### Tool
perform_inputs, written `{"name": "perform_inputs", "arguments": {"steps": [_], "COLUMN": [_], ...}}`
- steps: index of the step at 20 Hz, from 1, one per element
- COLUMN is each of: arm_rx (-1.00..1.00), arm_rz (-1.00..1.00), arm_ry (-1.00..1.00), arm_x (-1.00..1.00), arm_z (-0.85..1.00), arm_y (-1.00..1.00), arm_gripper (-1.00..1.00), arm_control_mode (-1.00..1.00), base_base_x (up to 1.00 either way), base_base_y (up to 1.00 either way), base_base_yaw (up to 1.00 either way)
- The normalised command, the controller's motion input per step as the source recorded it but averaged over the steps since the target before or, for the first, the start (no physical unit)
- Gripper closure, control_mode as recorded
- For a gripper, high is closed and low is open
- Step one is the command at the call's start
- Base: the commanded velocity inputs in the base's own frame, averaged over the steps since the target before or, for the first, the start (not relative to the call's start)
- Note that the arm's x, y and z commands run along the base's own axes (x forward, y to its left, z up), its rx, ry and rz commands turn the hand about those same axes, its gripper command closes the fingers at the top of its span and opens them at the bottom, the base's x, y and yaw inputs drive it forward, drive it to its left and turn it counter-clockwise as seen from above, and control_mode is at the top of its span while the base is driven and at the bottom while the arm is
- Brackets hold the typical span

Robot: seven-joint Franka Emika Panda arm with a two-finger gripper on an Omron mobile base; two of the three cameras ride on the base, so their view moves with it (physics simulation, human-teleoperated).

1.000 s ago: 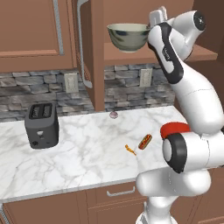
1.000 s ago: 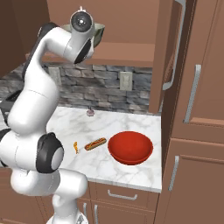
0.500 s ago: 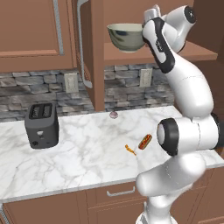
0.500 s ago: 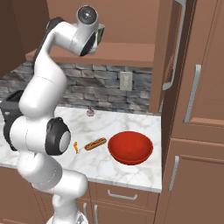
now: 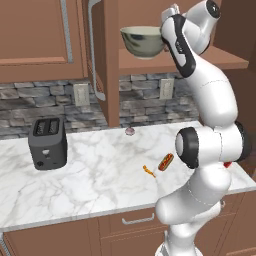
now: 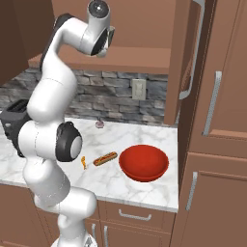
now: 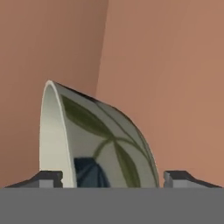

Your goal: Pick both bowls and place them on the counter. Then place the shrimp in one bowl and place the hot dog in the other bowl.

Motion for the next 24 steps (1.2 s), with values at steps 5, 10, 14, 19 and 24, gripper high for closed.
{"name": "perform_inputs", "arguments": {"steps": [5,10,14,19,24], "arm_rx": [0.0,0.02,0.02,0.05,0.0], "arm_rz": [0.0,0.0,0.0,0.0,0.01], "arm_ry": [-0.06,-0.06,-0.1,-0.15,-0.09], "arm_x": [-0.28,-0.63,-0.91,-1.0,-1.0], "arm_z": [-0.09,-0.18,-0.03,0.0,-0.18], "arm_y": [0.07,0.14,0.08,0.0,0.02], "arm_gripper": [1.0,1.0,1.0,1.0,1.0], "arm_control_mode": [-1.0,-1.0,-1.0,-1.0,-1.0], "base_base_x": [0.0,0.0,0.0,0.0,0.0], "base_base_y": [0.0,0.0,0.0,0.0,0.0], "base_base_yaw": [0.0,0.0,0.0,0.0,0.0]}}
